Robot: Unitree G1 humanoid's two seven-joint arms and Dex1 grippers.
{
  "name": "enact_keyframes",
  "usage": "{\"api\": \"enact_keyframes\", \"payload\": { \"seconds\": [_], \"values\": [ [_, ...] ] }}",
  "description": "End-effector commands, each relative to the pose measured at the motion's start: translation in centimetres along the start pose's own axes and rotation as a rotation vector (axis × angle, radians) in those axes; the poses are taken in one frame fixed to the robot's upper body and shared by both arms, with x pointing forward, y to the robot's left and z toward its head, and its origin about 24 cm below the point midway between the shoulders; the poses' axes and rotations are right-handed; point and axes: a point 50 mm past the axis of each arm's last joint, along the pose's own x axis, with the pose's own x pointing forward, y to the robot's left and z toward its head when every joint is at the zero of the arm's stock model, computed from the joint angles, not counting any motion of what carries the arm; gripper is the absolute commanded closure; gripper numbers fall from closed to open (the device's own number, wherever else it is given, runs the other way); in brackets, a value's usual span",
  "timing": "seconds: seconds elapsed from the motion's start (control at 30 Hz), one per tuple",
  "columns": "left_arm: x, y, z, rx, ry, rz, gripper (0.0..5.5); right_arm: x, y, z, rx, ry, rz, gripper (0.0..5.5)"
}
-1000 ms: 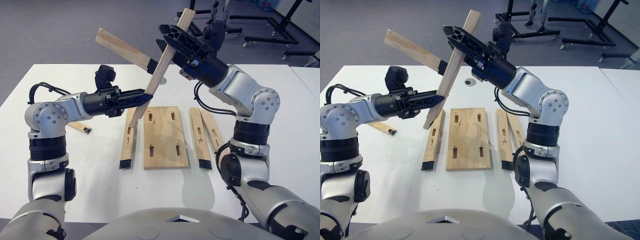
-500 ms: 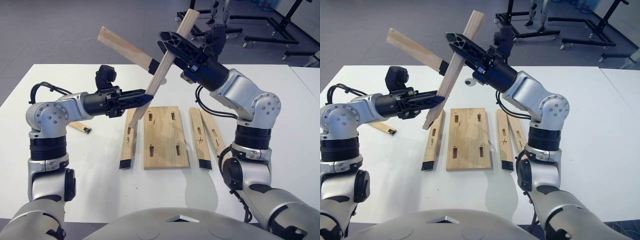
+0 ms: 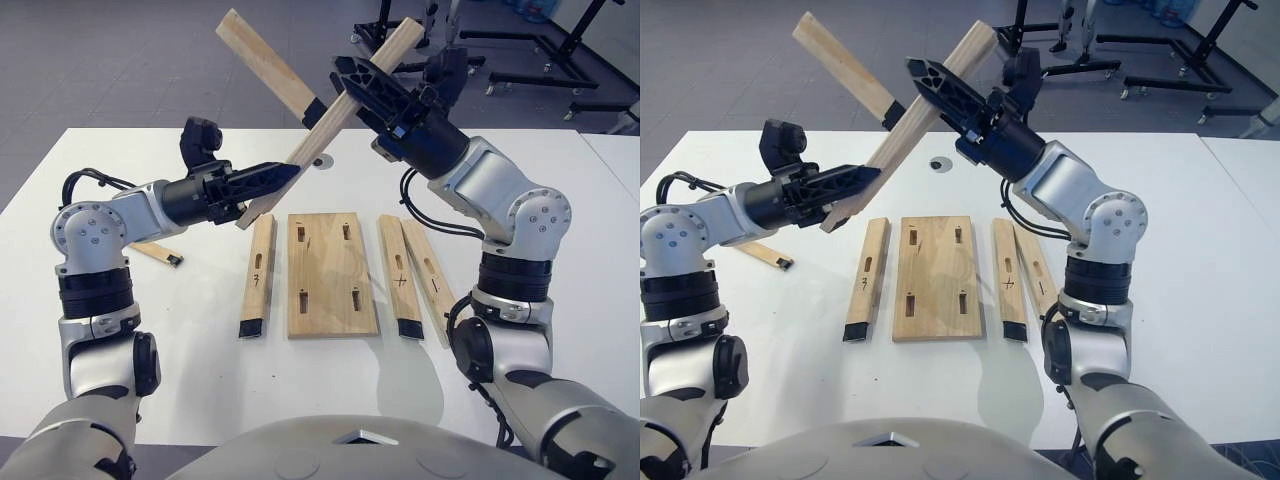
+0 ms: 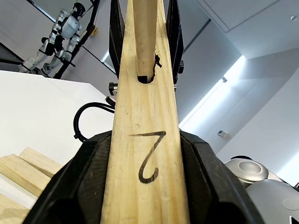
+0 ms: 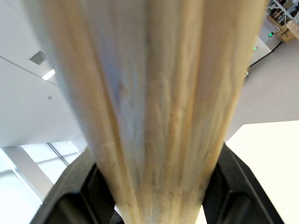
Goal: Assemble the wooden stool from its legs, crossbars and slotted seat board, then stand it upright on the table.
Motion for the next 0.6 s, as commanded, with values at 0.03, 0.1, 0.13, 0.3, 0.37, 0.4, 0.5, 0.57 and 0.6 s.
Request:
{"api": "enact_keyframes", "payload": {
  "seconds": [0.03,0.1,0.13,0.3,0.37,0.4,0.5,0.57,0.6],
  "values": [
    [0.0,-1.4,1.7,0.064,-0.071,-0.021,3.48,-0.8,-0.7,0.4,-0.041,0.003,-0.066,3.44],
    [0.1,-1.5,1.2,0.061,-0.053,-0.018,3.48,-0.7,-0.7,0.4,-0.043,0.002,-0.065,3.44],
    [0.2,-1.5,0.8,0.060,-0.033,-0.014,3.48,-0.6,-0.7,0.4,-0.042,0.001,-0.063,3.44],
    [0.3,-1.5,0.0,0.037,-0.029,-0.011,3.48,-0.4,-0.7,0.4,-0.041,0.004,-0.064,3.44],
    [0.3,-1.6,0.0,0.039,-0.028,-0.009,3.48,-0.4,-0.8,0.4,-0.041,0.004,-0.066,3.44],
    [0.4,-1.6,-0.3,0.063,-0.007,0.007,3.48,-0.5,-0.8,0.4,-0.040,0.003,-0.067,3.44],
    [0.9,-1.8,-0.9,0.086,0.021,0.005,2.83,-0.5,-0.8,0.3,-0.037,0.001,-0.067,3.44],
    [0.9,-1.7,-1.0,0.090,0.017,0.016,2.56,-0.5,-0.8,0.2,-0.034,0.003,-0.067,3.44],
    [0.9,-1.7,-0.9,0.093,0.014,0.014,2.37,-0.5,-0.8,0.1,-0.034,0.005,-0.067,3.44]
  ]
}}
